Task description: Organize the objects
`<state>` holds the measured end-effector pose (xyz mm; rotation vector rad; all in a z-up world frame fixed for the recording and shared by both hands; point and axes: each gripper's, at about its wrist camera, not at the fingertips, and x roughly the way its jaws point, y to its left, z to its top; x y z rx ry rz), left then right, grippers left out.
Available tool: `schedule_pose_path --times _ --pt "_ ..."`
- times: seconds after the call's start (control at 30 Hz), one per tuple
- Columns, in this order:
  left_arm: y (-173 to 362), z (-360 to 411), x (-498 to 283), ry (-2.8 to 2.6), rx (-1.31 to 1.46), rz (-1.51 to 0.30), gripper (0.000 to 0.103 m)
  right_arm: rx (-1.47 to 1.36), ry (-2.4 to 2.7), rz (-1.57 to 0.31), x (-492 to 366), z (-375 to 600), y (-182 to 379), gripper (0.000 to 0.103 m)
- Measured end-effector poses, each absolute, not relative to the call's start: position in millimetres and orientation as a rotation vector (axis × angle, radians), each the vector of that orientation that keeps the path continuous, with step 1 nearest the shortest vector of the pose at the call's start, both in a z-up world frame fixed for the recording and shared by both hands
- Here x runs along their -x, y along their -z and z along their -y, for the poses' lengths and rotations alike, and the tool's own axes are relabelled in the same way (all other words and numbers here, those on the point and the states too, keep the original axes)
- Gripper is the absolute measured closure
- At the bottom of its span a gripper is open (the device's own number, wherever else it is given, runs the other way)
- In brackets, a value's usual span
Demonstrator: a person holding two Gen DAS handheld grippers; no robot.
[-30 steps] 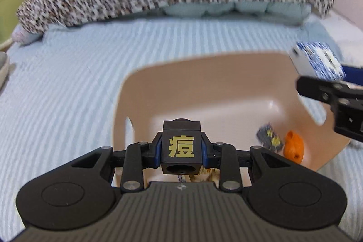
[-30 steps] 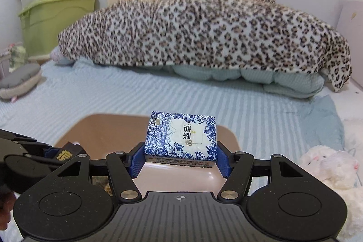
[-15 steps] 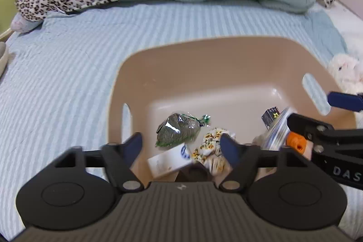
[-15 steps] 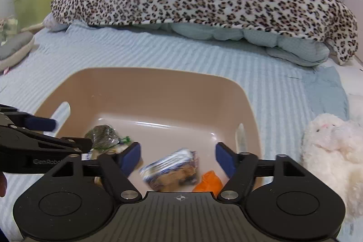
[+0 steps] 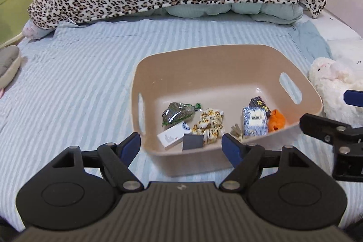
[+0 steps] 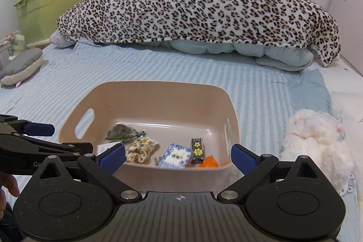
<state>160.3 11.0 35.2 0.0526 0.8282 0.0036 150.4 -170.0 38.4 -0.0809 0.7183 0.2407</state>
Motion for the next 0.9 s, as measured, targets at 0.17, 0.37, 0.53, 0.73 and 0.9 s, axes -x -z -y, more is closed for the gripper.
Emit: schedule_pose_path --times 0.17,0.37,0.53,0.73,0.9 --pt "-38.5 -12.6 -129.4 -0.013 -0.070 -0.796 0.024 0.059 -0.237 -0.690 -119.4 173.9 -44.9 0.001" --pt "-36.8 -10.0 -92.0 -0.010 -0.065 -0.774 0.024 0.011 -0.238 -0.671 -87.1 181.4 -44.0 0.000" --pt "-34.2 -15.2 -64.4 -0.001 -0.032 -0.768 0.024 -0.010 -0.228 -0.647 -57.8 186.0 -43.9 0.000" --pt "-37.8 -24.0 -32.1 -0.016 -0.004 -0.739 0.024 -0.009 -0.220 -0.650 -26.7 185.0 -40.2 0.000" --pt "-47.3 -28.0 -9.4 -0.021 0.002 -0.709 0.024 -0.021 -0.226 -0.671 -9.8 185.1 -35.3 0.000"
